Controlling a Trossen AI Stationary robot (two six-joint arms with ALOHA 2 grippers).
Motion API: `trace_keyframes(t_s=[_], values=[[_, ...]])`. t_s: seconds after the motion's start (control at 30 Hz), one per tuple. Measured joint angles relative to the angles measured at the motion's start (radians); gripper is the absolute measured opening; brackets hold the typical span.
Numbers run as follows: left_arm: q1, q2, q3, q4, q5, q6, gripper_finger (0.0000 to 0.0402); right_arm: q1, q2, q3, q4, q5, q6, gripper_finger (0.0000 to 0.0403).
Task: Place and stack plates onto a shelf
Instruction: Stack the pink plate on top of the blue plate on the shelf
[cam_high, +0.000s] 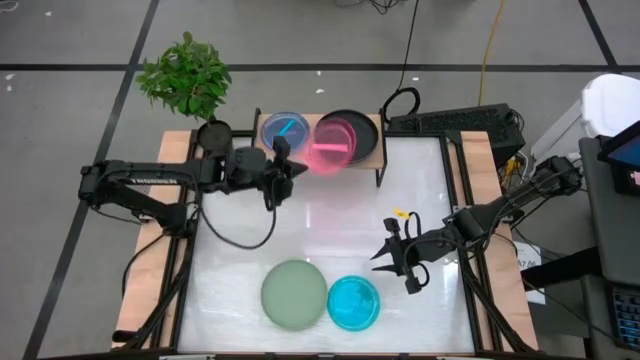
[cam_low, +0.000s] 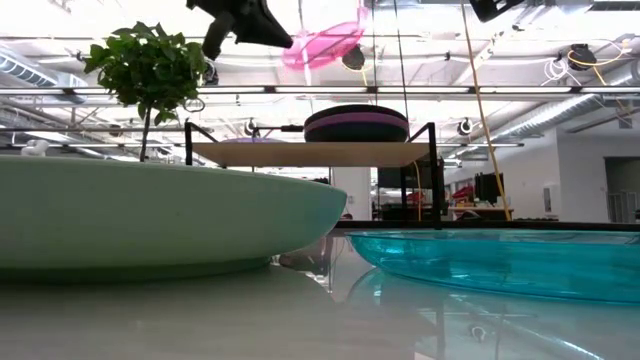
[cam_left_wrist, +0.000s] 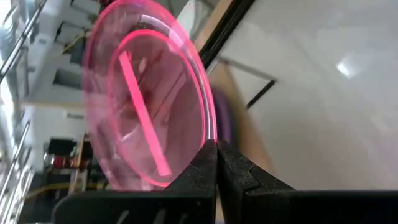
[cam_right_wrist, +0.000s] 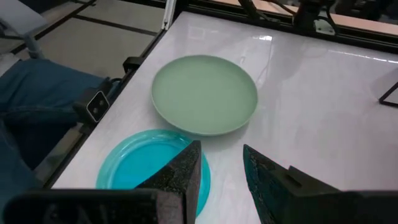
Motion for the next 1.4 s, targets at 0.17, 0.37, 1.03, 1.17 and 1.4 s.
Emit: trace_keyframes(t_s=[0.17, 0.37, 1.03, 1.17, 1.4], values=[[0.098, 0.0, 0.0, -0.027, 0.003, -0.048, 0.0001, 0.023, 0.0, 0.0, -0.001, 0.0, 0.001, 0.0105], [0.198, 0.0, 0.0, -0.114, 0.004, -0.135, 0.0001, 0.048, 0.0, 0.0, 0.0, 0.0, 0.001, 0.0105], [0.344, 0.0, 0.0, -0.347, 0.006, -0.319, 0.0001, 0.047, 0.0, 0.0, 0.009, 0.002, 0.001, 0.0105], [0.356, 0.0, 0.0, -0.365, 0.006, -0.347, 0.0006, 0.047, 0.0, 0.0, 0.009, 0.002, 0.001, 0.0105], [0.366, 0.0, 0.0, -0.371, 0.007, -0.372, 0.0012, 0.047, 0.0, 0.0, 0.009, 0.002, 0.001, 0.0105]])
